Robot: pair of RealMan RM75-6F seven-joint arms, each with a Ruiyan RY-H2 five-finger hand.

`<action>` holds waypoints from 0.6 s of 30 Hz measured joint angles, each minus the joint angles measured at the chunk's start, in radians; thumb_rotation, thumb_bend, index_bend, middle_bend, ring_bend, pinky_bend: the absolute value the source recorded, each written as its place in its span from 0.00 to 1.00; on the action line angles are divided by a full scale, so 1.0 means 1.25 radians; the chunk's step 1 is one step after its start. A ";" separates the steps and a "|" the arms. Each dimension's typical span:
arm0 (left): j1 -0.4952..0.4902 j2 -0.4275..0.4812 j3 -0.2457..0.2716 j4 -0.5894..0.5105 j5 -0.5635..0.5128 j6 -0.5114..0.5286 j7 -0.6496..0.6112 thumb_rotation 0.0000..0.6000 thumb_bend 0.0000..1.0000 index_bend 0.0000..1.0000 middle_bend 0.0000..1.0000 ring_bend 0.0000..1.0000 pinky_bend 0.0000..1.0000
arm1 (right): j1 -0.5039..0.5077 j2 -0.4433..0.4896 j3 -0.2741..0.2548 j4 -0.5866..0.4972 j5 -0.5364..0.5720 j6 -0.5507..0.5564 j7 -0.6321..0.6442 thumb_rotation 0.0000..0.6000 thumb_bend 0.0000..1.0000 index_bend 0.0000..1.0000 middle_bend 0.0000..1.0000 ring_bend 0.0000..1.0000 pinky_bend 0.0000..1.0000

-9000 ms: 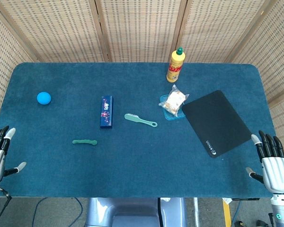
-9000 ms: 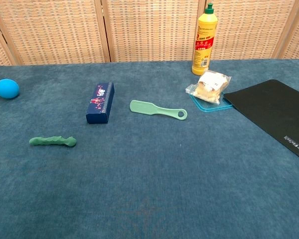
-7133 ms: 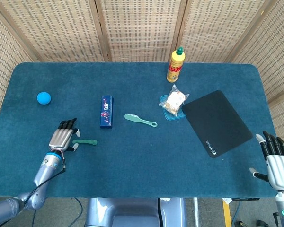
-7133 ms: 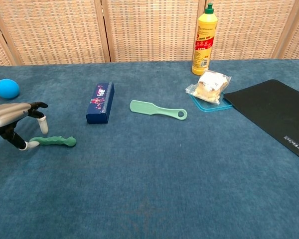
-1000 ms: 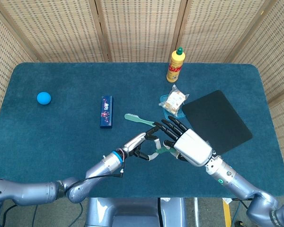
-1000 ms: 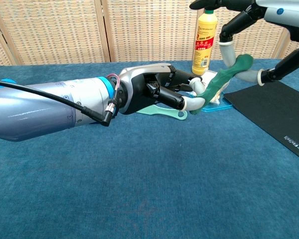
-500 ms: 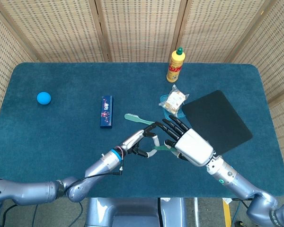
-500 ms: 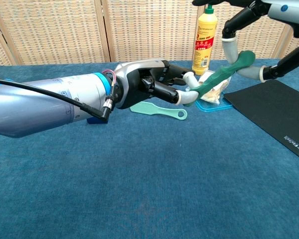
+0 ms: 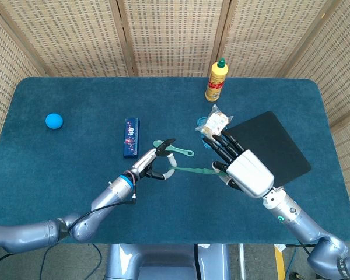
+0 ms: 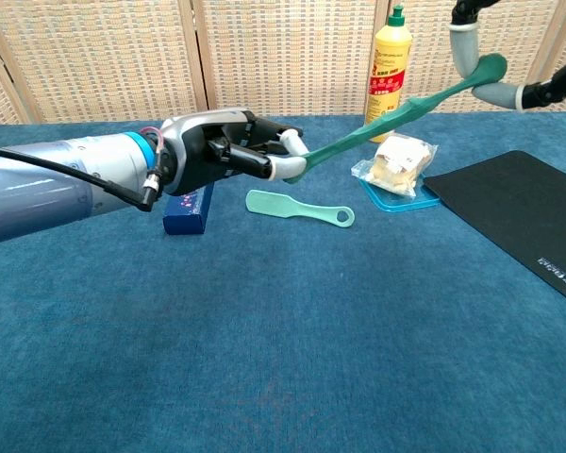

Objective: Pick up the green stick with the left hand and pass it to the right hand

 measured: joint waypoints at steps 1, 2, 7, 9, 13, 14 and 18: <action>0.004 0.006 0.000 0.001 0.002 0.000 -0.004 1.00 0.57 0.77 0.00 0.00 0.00 | -0.002 0.003 0.001 -0.001 0.001 0.004 0.000 1.00 0.62 0.77 0.09 0.00 0.00; 0.009 0.014 0.001 0.002 0.006 -0.001 -0.009 1.00 0.57 0.77 0.00 0.00 0.00 | -0.004 0.007 0.003 -0.002 0.004 0.007 0.000 1.00 0.62 0.77 0.09 0.00 0.00; 0.038 0.058 0.004 0.007 0.024 0.001 -0.039 1.00 0.57 0.77 0.00 0.00 0.00 | -0.015 0.025 0.014 -0.008 0.025 0.019 -0.004 1.00 0.62 0.77 0.09 0.00 0.00; 0.053 0.081 0.005 0.010 0.034 0.002 -0.058 1.00 0.57 0.77 0.00 0.00 0.00 | -0.018 0.032 0.017 -0.009 0.030 0.023 -0.004 1.00 0.62 0.77 0.09 0.00 0.00; 0.080 0.118 0.007 0.016 0.055 0.004 -0.098 1.00 0.57 0.77 0.00 0.00 0.00 | -0.024 0.042 0.023 -0.011 0.039 0.029 -0.005 1.00 0.62 0.77 0.09 0.00 0.00; 0.087 0.126 0.007 0.016 0.060 0.003 -0.115 1.00 0.57 0.77 0.00 0.00 0.00 | -0.026 0.044 0.024 -0.011 0.041 0.030 -0.005 1.00 0.62 0.77 0.09 0.00 0.00; 0.114 0.164 0.006 0.022 0.085 0.001 -0.181 1.00 0.57 0.77 0.00 0.00 0.00 | -0.031 0.054 0.029 -0.006 0.047 0.036 -0.012 1.00 0.62 0.77 0.09 0.00 0.00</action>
